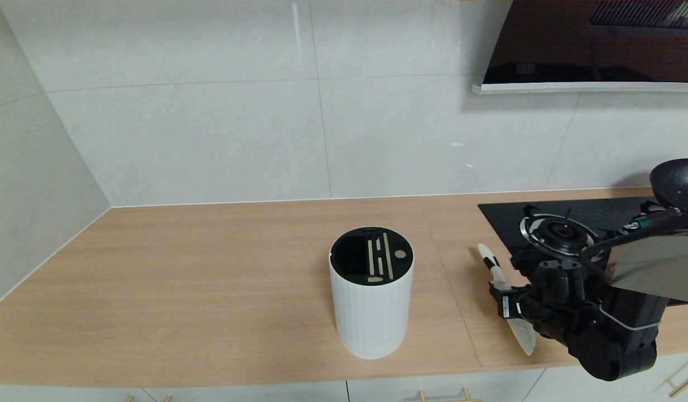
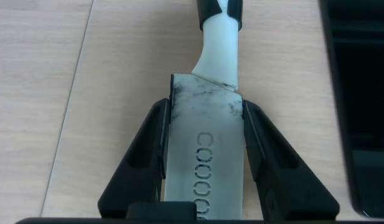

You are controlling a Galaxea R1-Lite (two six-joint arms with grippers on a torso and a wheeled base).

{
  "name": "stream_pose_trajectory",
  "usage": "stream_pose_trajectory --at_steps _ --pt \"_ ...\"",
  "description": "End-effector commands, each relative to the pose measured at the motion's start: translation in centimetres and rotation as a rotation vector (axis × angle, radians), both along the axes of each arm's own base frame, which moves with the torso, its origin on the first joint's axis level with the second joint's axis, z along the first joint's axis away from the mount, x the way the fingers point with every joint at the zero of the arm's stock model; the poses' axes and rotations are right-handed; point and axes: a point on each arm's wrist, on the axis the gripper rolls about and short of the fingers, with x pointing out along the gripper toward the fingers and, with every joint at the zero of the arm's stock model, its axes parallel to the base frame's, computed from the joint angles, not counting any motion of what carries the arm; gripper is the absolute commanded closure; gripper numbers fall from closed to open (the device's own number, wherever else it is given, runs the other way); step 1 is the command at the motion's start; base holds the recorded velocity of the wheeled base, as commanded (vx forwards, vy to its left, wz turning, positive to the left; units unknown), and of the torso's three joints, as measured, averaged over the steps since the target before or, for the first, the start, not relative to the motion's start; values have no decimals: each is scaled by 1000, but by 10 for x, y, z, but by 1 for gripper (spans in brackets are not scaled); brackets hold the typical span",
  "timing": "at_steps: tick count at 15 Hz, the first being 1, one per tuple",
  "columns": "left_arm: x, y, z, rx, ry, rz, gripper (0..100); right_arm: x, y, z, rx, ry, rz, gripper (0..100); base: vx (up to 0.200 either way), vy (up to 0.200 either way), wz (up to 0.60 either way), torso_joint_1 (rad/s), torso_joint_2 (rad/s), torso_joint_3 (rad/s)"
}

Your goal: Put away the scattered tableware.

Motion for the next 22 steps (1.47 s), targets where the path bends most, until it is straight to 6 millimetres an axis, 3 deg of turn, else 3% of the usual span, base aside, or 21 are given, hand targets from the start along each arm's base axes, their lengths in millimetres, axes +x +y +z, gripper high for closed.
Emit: stream_pose_trajectory --at_steps 1,6,10,12,15,16,17,22 --pt "0 0 0 0 1 0 0 -1 0 17 6 -49 -7 100 0 0 0 0 0 0" --pt "0 0 0 0 1 0 0 -8 -2 44 11 -115 -24 100 0 0 0 0 0 0" --pt "0 0 0 0 2 0 0 -5 3 90 29 -213 -13 100 0 0 0 0 0 0" --pt "0 0 0 0 2 0 0 -3 6 125 37 -260 -4 100 0 0 0 0 0 0" --pt "0 0 0 0 2 0 0 -22 8 161 54 -353 8 100 0 0 0 0 0 0" --pt "0 0 0 0 2 1 0 -23 8 163 56 -359 8 100 0 0 0 0 0 0" --pt "0 0 0 4 1 0 0 -38 14 182 66 -390 39 100 0 0 0 0 0 0" --pt "0 0 0 15 3 0 0 -67 38 201 96 -409 140 100 0 0 0 0 0 0"
